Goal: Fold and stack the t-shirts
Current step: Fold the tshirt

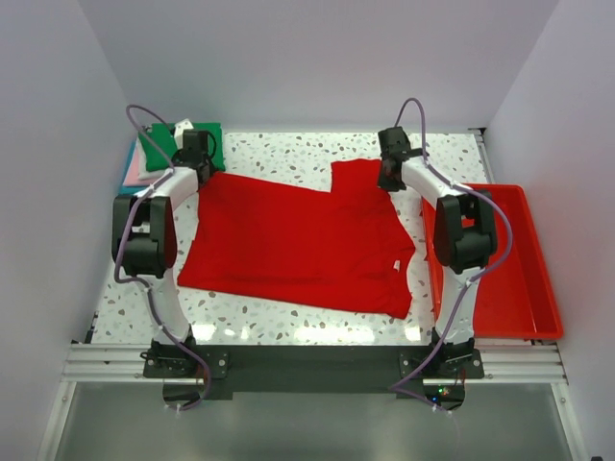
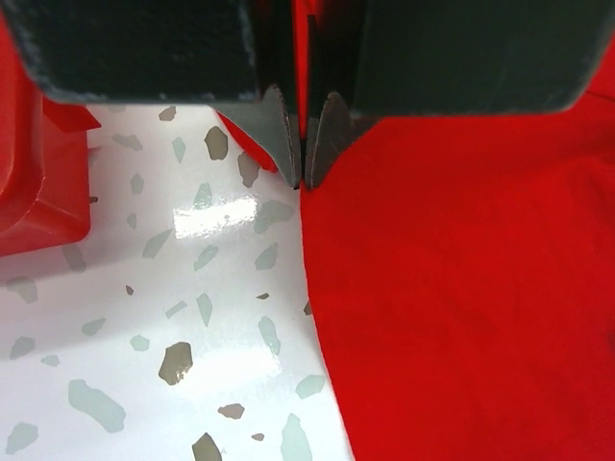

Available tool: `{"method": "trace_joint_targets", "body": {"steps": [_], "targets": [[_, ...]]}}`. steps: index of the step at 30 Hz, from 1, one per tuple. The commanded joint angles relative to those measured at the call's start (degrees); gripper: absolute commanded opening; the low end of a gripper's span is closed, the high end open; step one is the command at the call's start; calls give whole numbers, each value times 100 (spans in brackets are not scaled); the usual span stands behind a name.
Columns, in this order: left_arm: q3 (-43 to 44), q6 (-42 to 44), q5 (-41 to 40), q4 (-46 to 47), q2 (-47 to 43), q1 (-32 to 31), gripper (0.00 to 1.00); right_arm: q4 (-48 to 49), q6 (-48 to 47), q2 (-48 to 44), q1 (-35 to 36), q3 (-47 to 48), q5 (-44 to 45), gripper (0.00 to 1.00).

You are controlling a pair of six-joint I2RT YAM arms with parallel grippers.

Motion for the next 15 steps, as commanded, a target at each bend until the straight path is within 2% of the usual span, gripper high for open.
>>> {"method": "trace_joint_targets", "body": {"steps": [1,6,15], "targets": [[-156,-128,140,511,-360,101,0,-33,-121,-476,-62,-45,148,0],[-436,-233,175,520,-562,171,0,-7,-103,-924,-62,-327,140,0],[-1157,-681,-9,362,-1335,233,0,204,169,-2074,-54,-1643,-45,0]]}}
